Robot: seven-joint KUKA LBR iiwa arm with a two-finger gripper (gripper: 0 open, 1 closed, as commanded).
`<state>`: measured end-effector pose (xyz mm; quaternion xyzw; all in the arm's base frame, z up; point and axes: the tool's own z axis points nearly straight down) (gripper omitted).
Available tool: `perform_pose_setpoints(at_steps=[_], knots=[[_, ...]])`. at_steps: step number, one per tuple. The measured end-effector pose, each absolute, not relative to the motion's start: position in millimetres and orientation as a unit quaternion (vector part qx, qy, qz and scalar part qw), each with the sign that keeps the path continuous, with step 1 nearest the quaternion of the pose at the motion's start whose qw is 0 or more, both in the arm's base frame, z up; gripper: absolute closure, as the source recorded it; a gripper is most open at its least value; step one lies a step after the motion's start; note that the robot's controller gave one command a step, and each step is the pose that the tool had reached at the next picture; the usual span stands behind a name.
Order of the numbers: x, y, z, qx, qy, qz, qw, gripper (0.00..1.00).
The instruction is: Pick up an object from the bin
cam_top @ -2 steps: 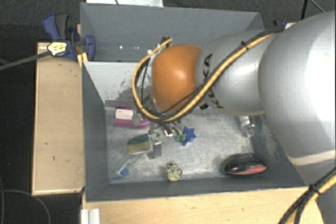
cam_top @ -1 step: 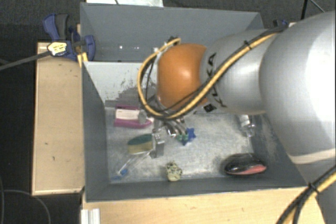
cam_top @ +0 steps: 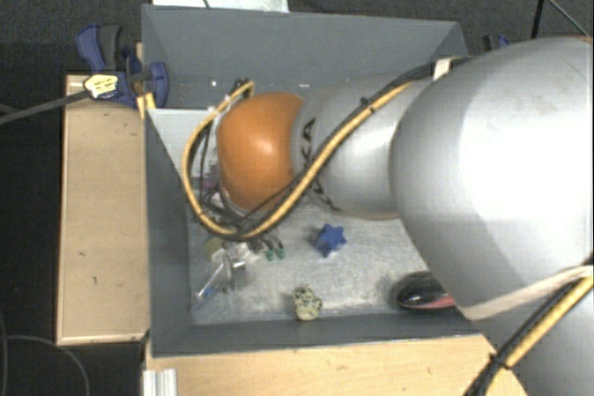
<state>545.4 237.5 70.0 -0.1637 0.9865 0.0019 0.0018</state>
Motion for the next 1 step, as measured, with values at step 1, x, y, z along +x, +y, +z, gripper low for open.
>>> perform_pose_setpoints(at_steps=[1], knots=[[545.2,200.8,69.8,-0.145,0.989,0.0,-0.002,0.0]])
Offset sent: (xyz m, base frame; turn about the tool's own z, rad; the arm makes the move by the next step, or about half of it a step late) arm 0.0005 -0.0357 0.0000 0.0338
